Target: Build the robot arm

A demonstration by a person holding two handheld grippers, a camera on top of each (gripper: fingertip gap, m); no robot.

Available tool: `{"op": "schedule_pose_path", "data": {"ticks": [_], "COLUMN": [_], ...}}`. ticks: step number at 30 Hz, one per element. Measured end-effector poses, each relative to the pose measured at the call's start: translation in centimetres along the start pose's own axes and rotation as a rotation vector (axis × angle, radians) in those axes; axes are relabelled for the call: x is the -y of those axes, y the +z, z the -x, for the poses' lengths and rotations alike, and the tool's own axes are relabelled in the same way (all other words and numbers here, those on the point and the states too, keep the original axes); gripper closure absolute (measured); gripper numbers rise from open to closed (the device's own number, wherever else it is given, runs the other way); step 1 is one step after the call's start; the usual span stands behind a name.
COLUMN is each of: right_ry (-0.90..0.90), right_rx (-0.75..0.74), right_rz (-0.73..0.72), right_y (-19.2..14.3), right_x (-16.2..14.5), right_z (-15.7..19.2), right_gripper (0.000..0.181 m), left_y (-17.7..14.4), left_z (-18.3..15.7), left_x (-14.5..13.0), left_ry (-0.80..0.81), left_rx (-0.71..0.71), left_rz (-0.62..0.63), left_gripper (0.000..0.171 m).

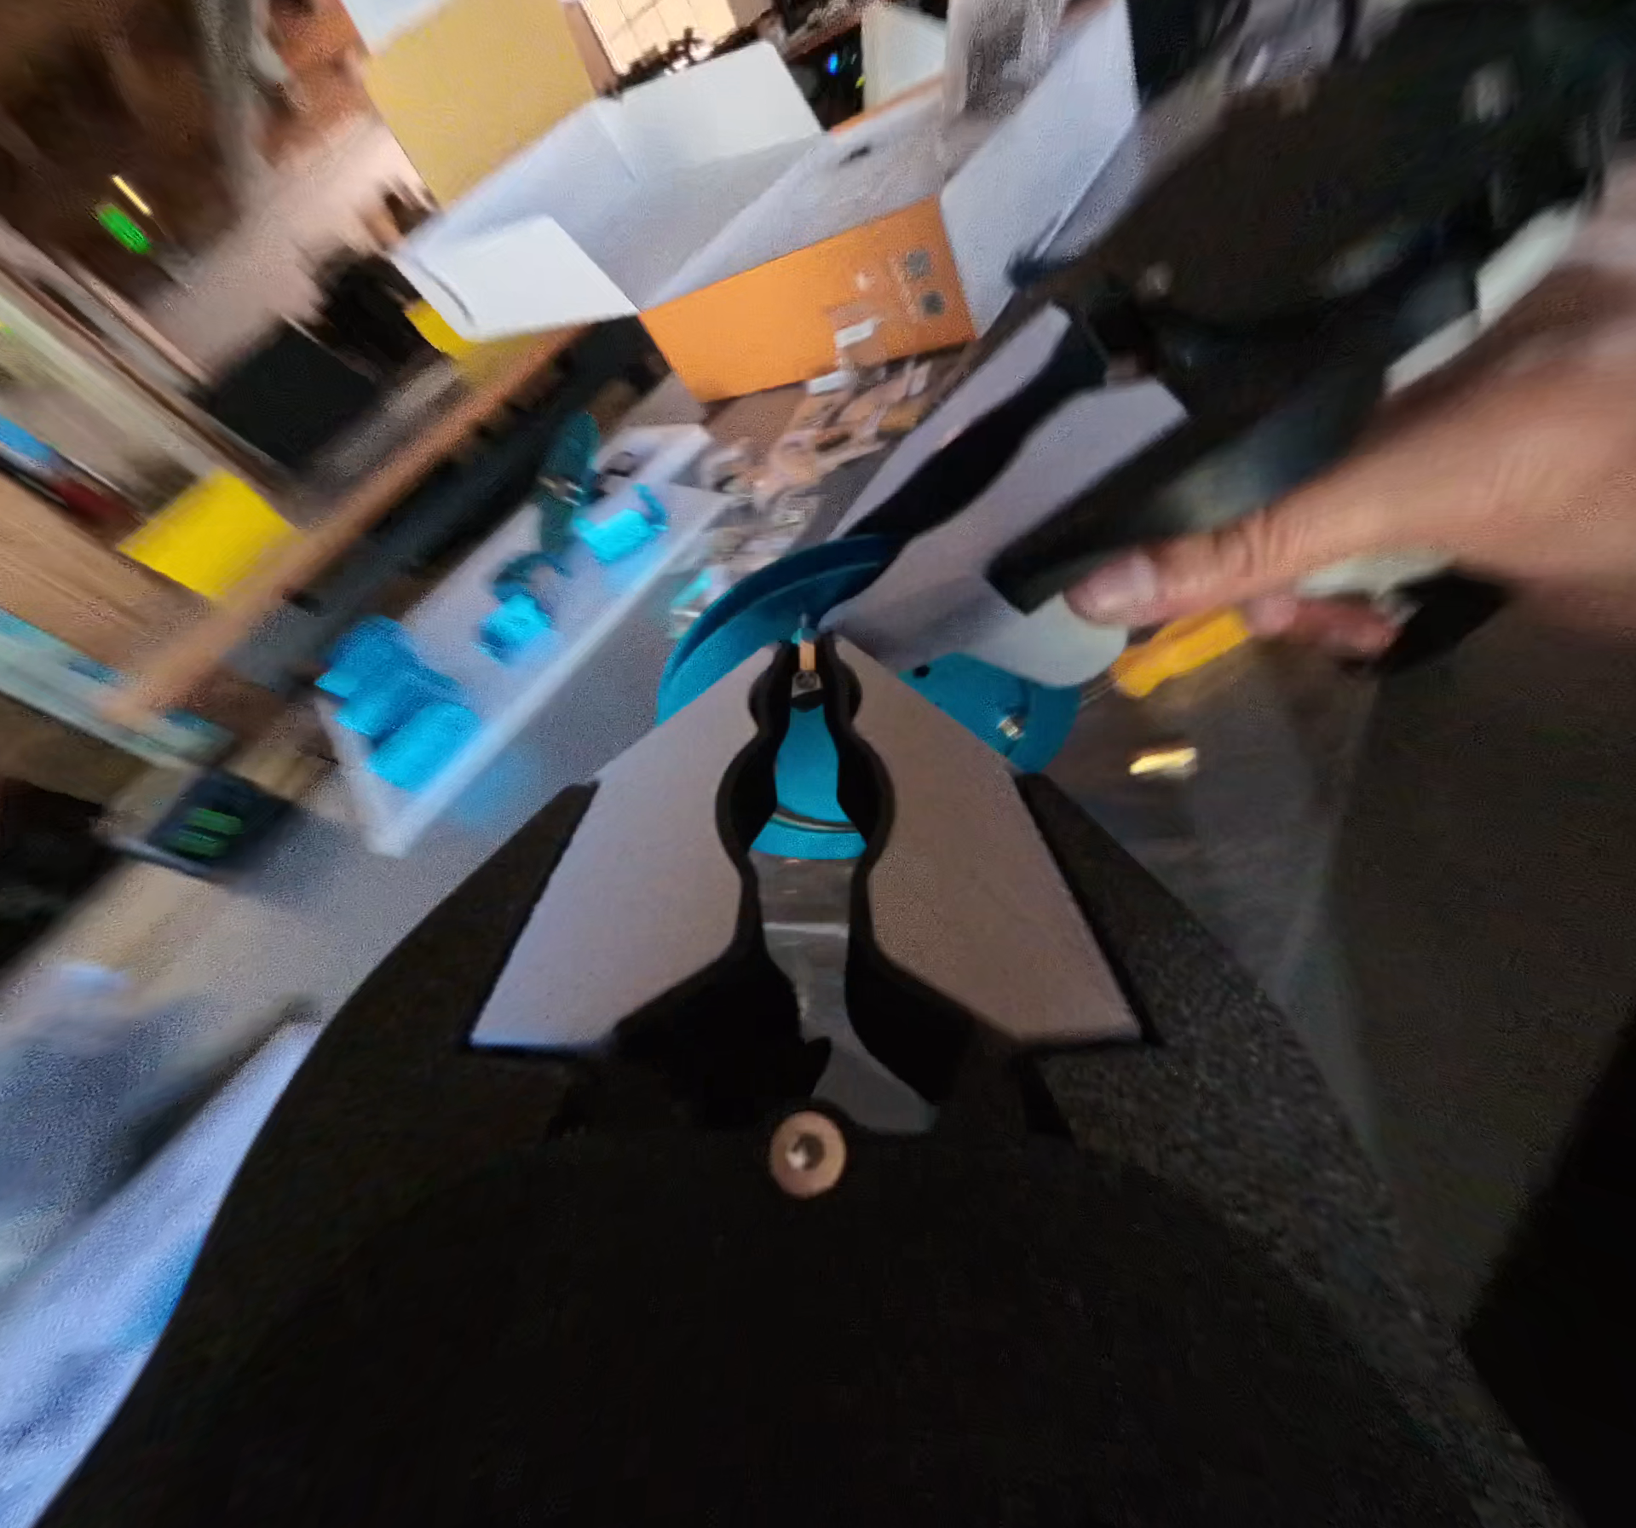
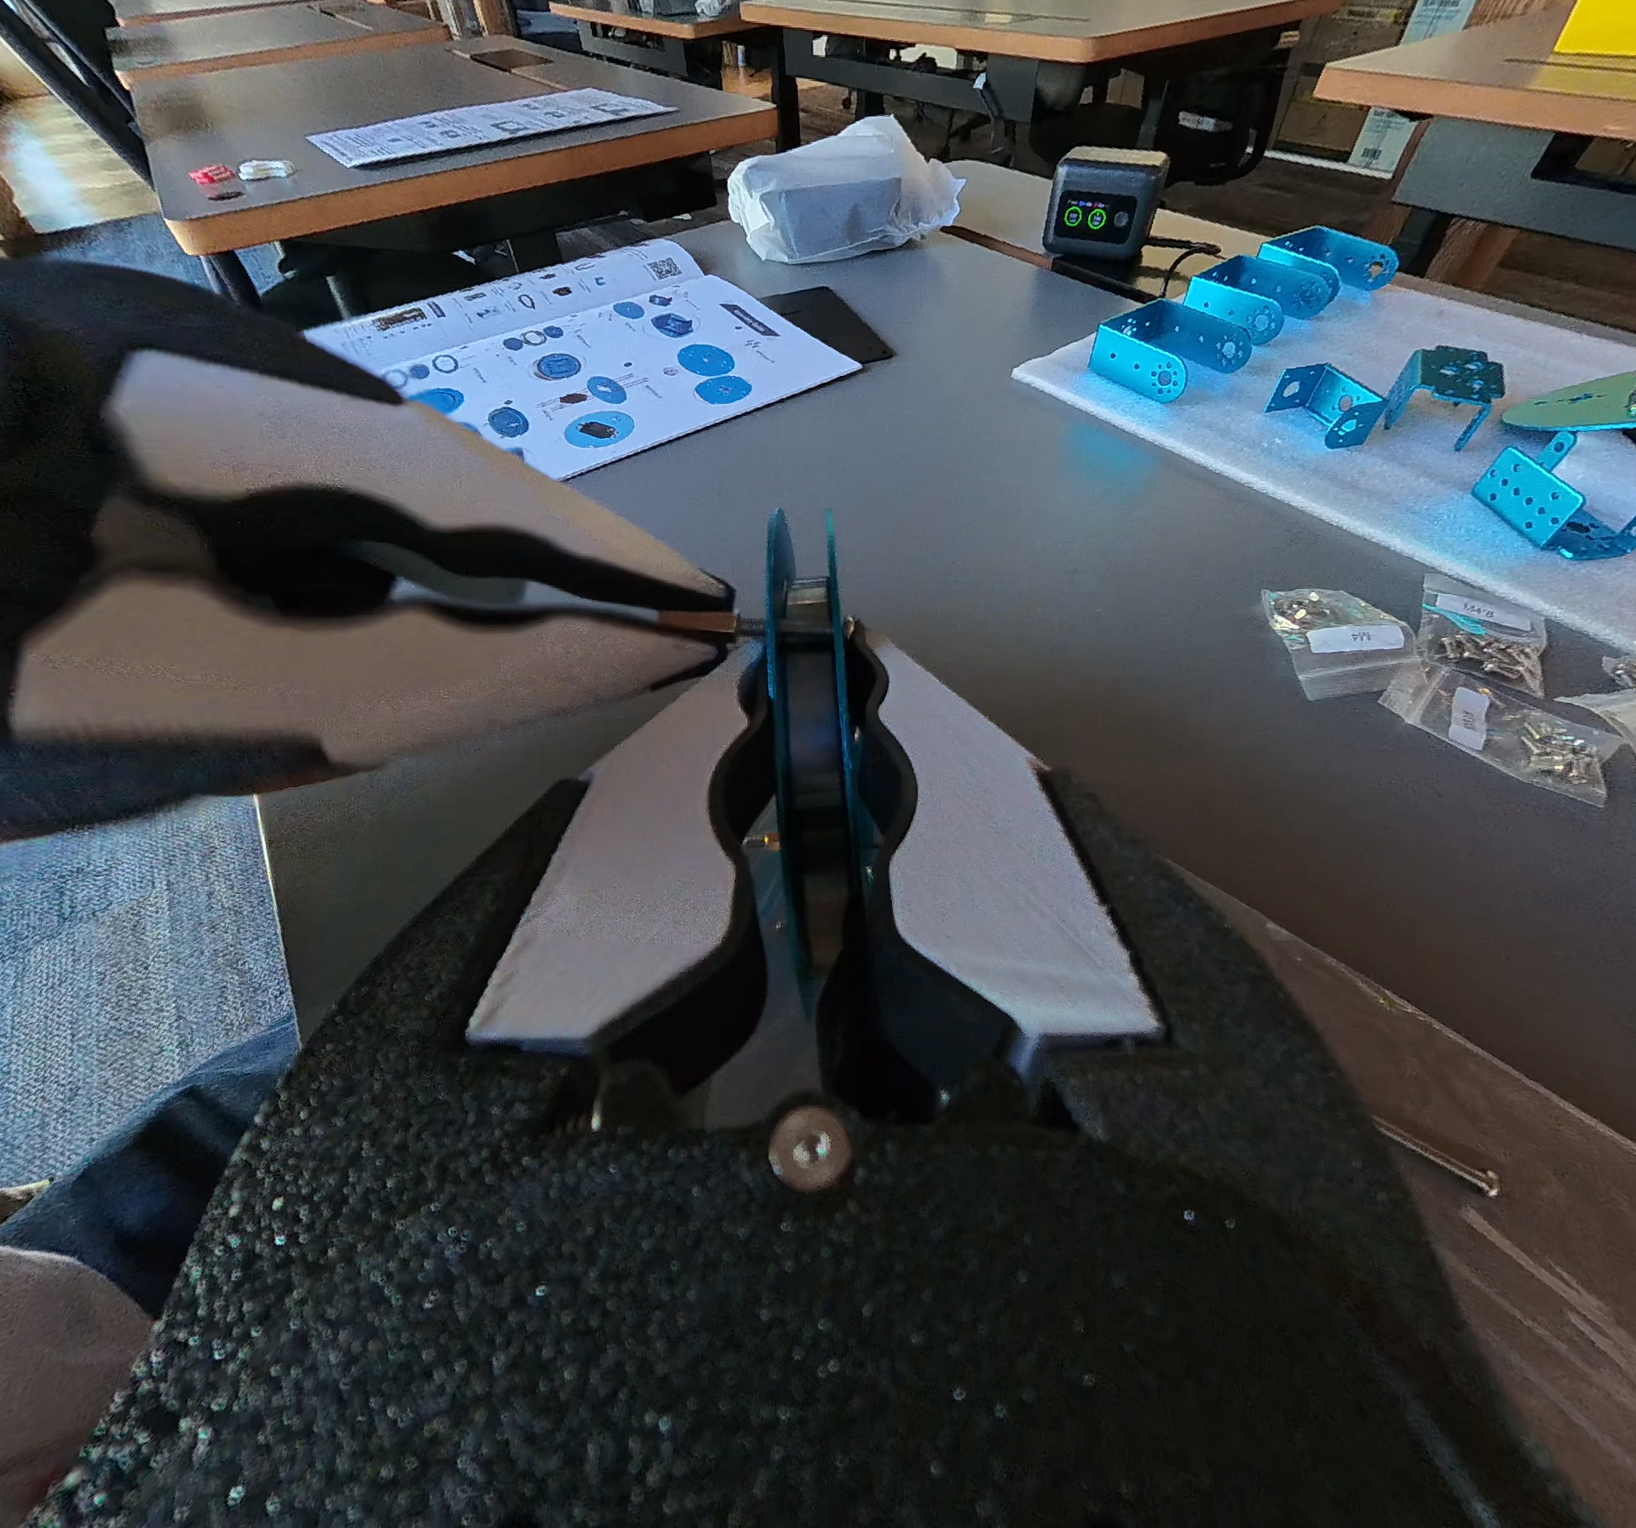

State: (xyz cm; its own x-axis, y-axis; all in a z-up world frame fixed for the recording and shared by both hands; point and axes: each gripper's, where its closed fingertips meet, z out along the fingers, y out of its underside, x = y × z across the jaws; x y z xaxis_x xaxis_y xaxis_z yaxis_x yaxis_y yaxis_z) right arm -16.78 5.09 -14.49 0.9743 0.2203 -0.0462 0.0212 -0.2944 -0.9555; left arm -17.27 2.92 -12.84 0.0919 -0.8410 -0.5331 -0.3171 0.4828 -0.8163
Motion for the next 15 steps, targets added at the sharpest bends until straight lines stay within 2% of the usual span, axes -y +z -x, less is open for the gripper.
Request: {"op": "schedule_pose_path", "data": {"ticks": [1,2,3,5,8,11,14,15], "right_ry": [-0.001,-0.002,0.005,0.020,0.016,0.010,0.012,0.010], "right_rx": [0.002,0.000,0.000,0.007,0.003,-0.001,0.002,0.002], "right_rz": [0.001,0.002,0.001,0.001,0.002,0.002,0.003,0.004], "right_y": [-0.02,-0.05,-0.08,-0.11,-0.15,-0.20,-0.21,-0.19], "right_x": [-0.02,-0.04,-0.04,-0.03,-0.06,-0.10,-0.10,-0.09], "right_z": [0.02,-0.02,-0.10,-0.22,-0.16,0.01,-0.01,0.00], "right_gripper": [0.168,0.168,0.168,0.168,0.168,0.168,0.168,0.168], "left_y": [-0.04,-0.05,0.01,0.11,-0.56,-0.65,-0.33,-0.33], "left_z": [0.03,0.05,0.06,-0.11,0.20,0.59,-0.04,-0.26], "left_x": [-0.01,0.11,0.25,0.35,0.79,0.72,0.37,0.43], "left_ry": [0.273,0.459,0.511,0.292,-0.205,-0.698,-0.991,-1.039], "left_rx": [0.083,0.146,0.179,0.143,0.003,-0.160,-0.313,-0.345], "left_rz": [0.031,0.049,0.055,0.039,-0.056,-0.121,-0.149,-0.160], "left_gripper": [0.166,0.167,0.167,0.166,0.155,0.154,0.156,0.164]}}
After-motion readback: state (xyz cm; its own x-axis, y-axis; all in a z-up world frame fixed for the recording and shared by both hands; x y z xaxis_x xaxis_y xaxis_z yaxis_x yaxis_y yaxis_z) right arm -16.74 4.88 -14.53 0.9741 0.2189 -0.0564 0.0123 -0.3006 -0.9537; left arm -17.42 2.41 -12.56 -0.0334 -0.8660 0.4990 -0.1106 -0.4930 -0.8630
